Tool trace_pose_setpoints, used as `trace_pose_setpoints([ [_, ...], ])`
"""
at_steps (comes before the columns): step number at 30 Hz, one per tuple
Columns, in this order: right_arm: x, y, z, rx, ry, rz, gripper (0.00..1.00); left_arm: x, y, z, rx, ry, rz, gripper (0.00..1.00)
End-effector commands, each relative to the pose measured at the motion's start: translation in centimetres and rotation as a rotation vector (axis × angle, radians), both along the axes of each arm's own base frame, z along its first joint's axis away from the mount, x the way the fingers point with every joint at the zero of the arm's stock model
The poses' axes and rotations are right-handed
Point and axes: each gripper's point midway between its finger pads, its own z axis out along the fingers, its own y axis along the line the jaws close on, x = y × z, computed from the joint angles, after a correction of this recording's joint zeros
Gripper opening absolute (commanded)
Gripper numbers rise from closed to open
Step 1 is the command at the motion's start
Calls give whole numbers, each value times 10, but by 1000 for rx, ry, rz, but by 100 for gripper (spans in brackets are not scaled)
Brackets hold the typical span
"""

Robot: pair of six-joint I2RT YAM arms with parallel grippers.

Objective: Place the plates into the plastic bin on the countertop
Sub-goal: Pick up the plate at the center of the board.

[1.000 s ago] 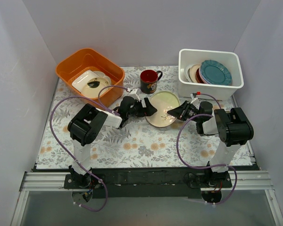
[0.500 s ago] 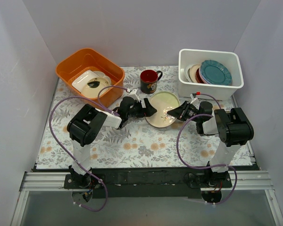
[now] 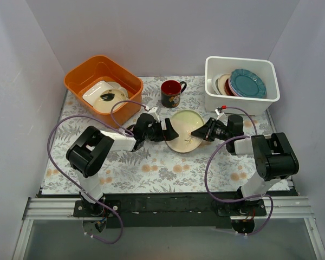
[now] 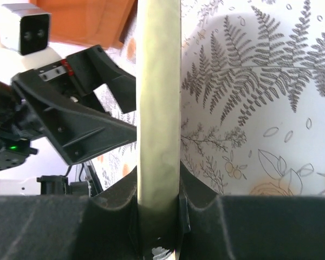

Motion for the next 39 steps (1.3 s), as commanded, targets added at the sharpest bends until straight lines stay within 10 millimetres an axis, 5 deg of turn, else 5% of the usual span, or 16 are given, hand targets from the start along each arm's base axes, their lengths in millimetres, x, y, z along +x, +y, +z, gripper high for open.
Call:
trace_pose_setpoints([
  [1,16,-4,24,-48,-112,-4,1,-9,3,35,-13,-43,-12,95],
  [19,8,-25,12,-168,-75,-33,1,-5,28,57,49,-92,92,98],
  [39,16,-22,99,-124,-204,1,1,-1,40,81,31,-131,127,98],
])
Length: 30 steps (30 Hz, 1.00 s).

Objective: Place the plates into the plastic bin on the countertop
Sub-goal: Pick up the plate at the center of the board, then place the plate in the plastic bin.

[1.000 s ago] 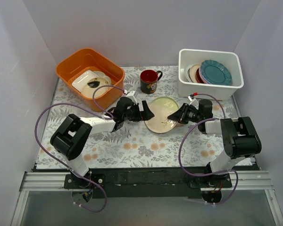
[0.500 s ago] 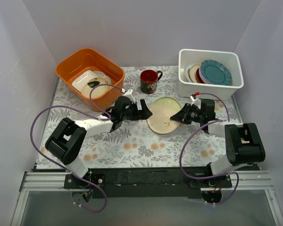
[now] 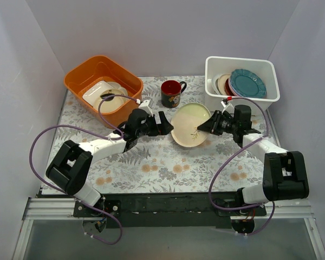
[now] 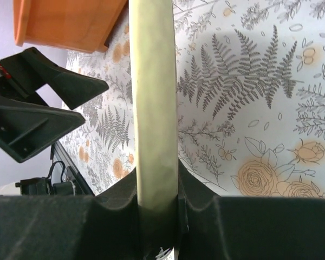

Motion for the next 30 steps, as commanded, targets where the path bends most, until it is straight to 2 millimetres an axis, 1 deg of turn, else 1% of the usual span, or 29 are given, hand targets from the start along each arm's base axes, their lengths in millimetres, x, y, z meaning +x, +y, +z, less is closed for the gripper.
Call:
trace_pose_setpoints([
  [1,14,2,60,43,-180,38,1,0,7,10,-2,-30,13,98],
  [4,17,0,64,50,-182,29,1,1,9,11,-3,-33,23,98],
  [13,25,0,77,64,-200,32,1,2,11,18,-15,-45,23,98],
  [14,28,0,83,65,-214,29,1,2,11,18,-17,-46,21,98],
  [16,32,0,85,62,-206,28,1,1,11,18,-18,-45,18,98],
  [17,37,-1,93,62,-223,27,1,1,11,18,-17,-44,19,98],
  [20,44,0,100,68,-228,28,1,1,12,16,-14,-38,21,98],
  [21,48,-1,107,72,-243,29,1,0,12,14,-13,-35,19,98],
  [23,54,0,109,85,-234,35,1,-1,13,14,-15,-38,19,98],
  [24,59,-1,118,88,-253,32,1,-1,13,14,-14,-37,20,98],
  [25,62,-1,117,87,-247,32,1,-2,14,12,-11,-33,21,98],
  [27,68,-3,126,93,-262,27,1,-2,14,10,-8,-29,20,98],
  [29,74,-4,129,96,-265,25,1,-3,14,9,-9,-29,19,98],
  [30,78,-8,132,96,-267,15,1,-3,13,9,-9,-27,17,98],
])
